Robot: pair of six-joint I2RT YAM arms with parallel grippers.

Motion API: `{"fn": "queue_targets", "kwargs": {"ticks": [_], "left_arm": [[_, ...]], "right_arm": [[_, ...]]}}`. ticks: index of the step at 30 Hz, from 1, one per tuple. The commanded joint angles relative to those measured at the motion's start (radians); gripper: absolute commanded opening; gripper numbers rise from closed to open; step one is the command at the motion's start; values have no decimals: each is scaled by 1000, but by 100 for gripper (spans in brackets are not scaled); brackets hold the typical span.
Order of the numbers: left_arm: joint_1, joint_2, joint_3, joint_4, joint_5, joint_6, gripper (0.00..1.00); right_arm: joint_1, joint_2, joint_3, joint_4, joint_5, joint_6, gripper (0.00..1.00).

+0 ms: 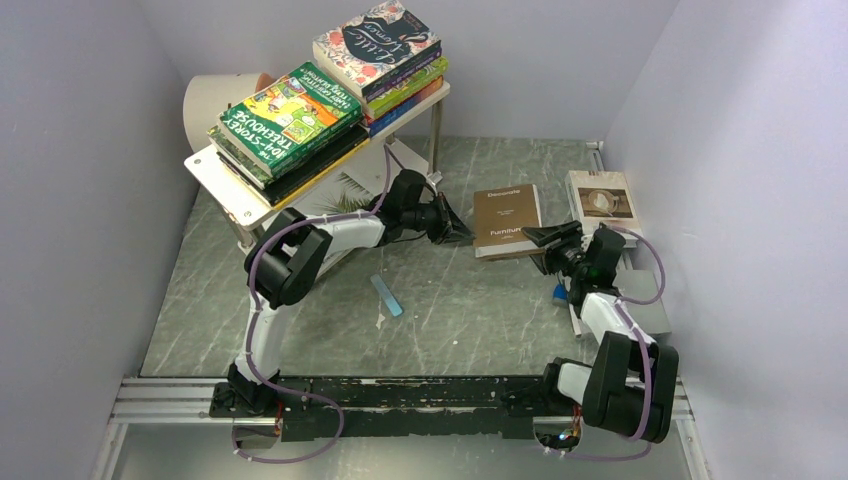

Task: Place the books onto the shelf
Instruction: Pick up the book from the center of the board.

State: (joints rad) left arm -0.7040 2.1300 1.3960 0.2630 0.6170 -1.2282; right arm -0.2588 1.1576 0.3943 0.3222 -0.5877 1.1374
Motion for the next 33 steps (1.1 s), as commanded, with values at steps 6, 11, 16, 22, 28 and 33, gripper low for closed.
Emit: {"fn": "queue_targets", "kwargs": {"ticks": [6, 11, 16, 22, 28, 33], "left_arm": [[-6, -65, -52, -6, 23, 69, 14], [-6, -107, -83, -29, -3, 107, 41], [-9, -154, -155, 87, 0, 60, 74], [-24, -175, -220, 304, -31, -34, 97], [-50, -129, -193, 429, -39, -100, 97], [-64, -103, -178, 482, -42, -144, 95]], "right_arm": [[0, -44, 40, -40, 104, -136, 44], [0, -112, 36, -27, 83, -161, 41], [0, -195, 54, -78, 75, -145, 40], [0, -266, 55, -90, 13, -64, 40], [0, -314, 52, -86, -70, 33, 40], [0, -333, 18, -44, -138, 131, 40]]}}
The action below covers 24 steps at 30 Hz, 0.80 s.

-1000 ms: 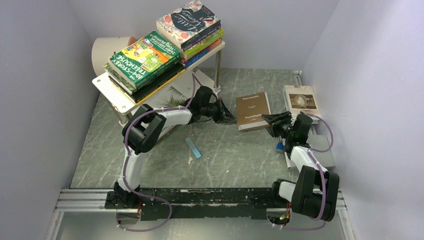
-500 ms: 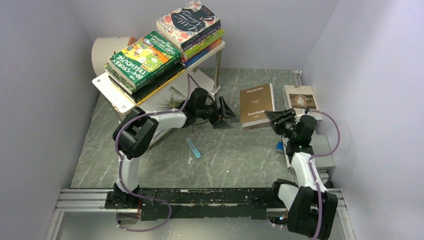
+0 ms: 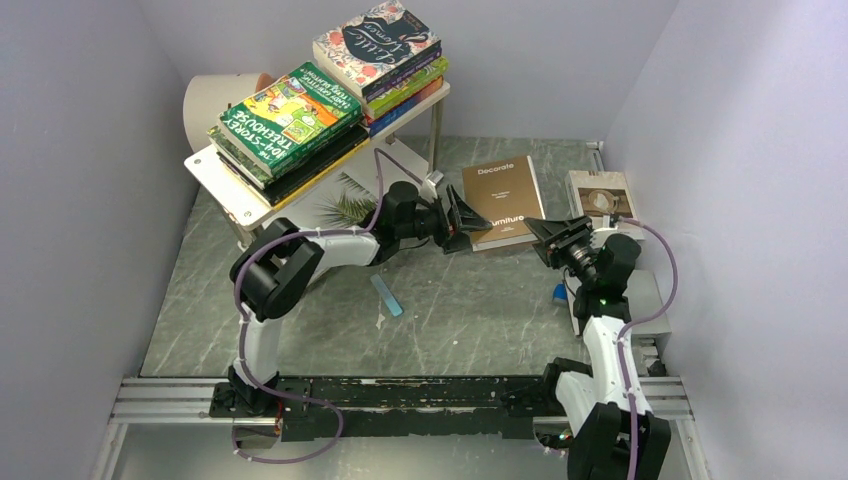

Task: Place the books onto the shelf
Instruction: Pick up the book from the center of the board.

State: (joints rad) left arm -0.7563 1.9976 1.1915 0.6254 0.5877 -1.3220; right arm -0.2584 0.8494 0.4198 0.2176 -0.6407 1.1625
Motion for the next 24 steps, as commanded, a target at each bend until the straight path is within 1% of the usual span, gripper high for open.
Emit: {"fn": "queue_targets", "kwargs": {"ticks": [1, 3, 7, 8, 9, 10, 11, 13, 14, 15, 16, 17, 19, 24], "left_arm": [[-14, 33, 23, 135, -12, -62, 92], [-16, 37, 8, 180, -14, -91, 84], [-17, 33, -28, 268, -22, -136, 58], [-16, 30, -32, 279, -22, -142, 53], [-15, 26, -33, 278, -19, -143, 46], [-15, 23, -31, 273, -15, -140, 41], [-15, 18, -29, 263, -11, -132, 38], [-16, 8, -29, 239, -3, -112, 36], [-15, -1, -32, 231, 1, -98, 36], [-15, -8, -32, 214, 8, -81, 36], [-15, -15, -31, 197, 17, -63, 36], [-15, -22, -31, 188, 28, -47, 36], [-15, -39, -38, 173, 51, -12, 36], [-13, -72, -47, 149, 125, 74, 37]], "right_arm": [[0, -29, -21, 69, -93, 120, 40], [-1, -36, -39, 90, -108, 144, 40], [-1, -42, -51, 79, -126, 137, 42], [-1, -43, -49, 69, -128, 125, 43], [-1, -44, -45, 56, -132, 109, 46], [-1, -44, -35, 31, -131, 81, 50], [-1, -45, -20, -5, -124, 43, 57], [-1, -36, 26, -121, -84, -75, 71], [-1, -28, 55, -170, -58, -140, 80], [-2, -18, 82, -222, -26, -204, 87], [-2, -6, 111, -277, 8, -256, 90], [-2, 5, 135, -308, 42, -323, 93], [-3, 22, 164, -334, 85, -368, 96], [-4, 38, 172, -272, 63, -390, 98]]}}
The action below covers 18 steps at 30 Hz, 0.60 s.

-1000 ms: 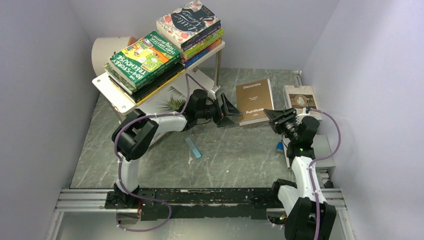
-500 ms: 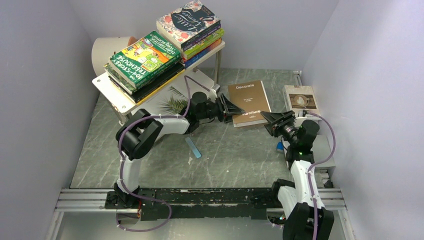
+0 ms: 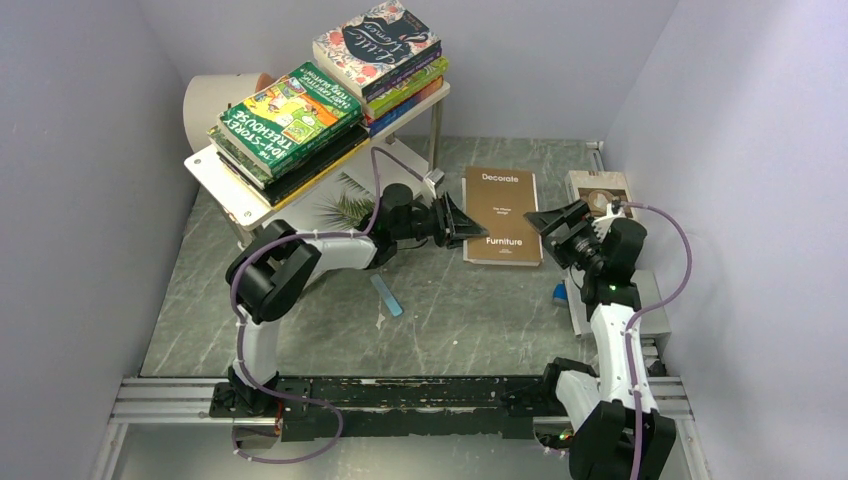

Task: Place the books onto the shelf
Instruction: Pick up the book from the center of the board.

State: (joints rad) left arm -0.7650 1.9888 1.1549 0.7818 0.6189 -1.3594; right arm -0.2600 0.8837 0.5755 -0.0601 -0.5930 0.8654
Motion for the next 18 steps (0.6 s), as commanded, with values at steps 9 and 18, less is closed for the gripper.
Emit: {"fn": "queue_targets", "kwargs": {"ticks": [9, 18], "left_arm": [[-4, -95, -38, 75, 252, 117, 37], [2, -104, -38, 123, 303, 64, 39]], "right_arm": [[-2, -38, -71, 197, -170, 5, 100], [-2, -60, -223, 813, -357, 396, 94]]}}
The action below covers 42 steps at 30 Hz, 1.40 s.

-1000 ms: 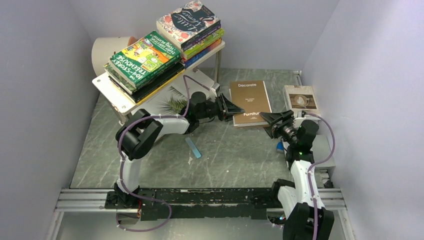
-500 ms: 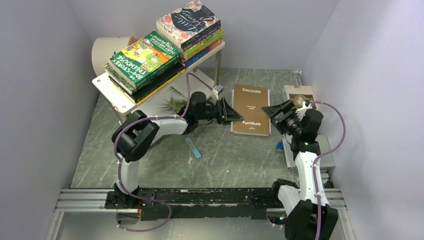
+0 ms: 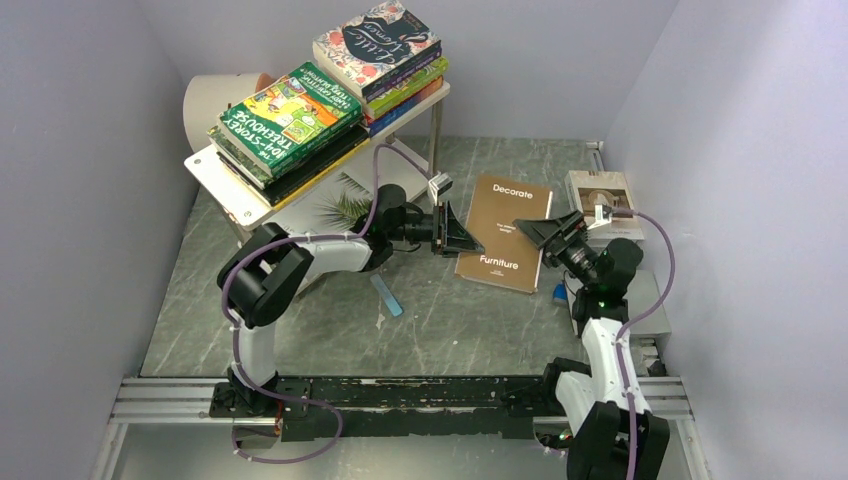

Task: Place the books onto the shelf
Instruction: Pick up the book from the center of the board.

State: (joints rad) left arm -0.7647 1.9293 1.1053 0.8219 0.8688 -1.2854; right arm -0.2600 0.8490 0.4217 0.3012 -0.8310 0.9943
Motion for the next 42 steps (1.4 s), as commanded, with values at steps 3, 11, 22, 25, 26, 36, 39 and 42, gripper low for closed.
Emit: {"fn": "queue_targets", "kwargs": {"ticks": [3, 11, 22, 25, 26, 36, 39, 42], "left_arm": [[8, -56, 38, -8, 48, 60, 41], [21, -91, 51, -169, 20, 157, 54], [19, -169, 61, -568, -163, 445, 77], [10, -199, 54, -679, -239, 512, 79], [2, -211, 51, -706, -260, 533, 80], [-87, -428, 103, -1017, -422, 775, 78], [-98, -509, 145, -1107, -505, 832, 78], [-99, -594, 201, -1169, -623, 856, 78]], "right_arm": [[-1, 11, -45, 505, -150, 315, 80], [-2, -3, 36, 293, -115, 181, 44], [-2, 32, 151, -36, 30, -66, 37], [-2, 36, 206, -140, 104, -166, 37], [-1, 38, 222, -164, 127, -195, 36], [166, 48, 315, -296, 432, -406, 37], [313, 70, 367, -342, 581, -476, 37], [419, 101, 409, -362, 682, -530, 37]]}}
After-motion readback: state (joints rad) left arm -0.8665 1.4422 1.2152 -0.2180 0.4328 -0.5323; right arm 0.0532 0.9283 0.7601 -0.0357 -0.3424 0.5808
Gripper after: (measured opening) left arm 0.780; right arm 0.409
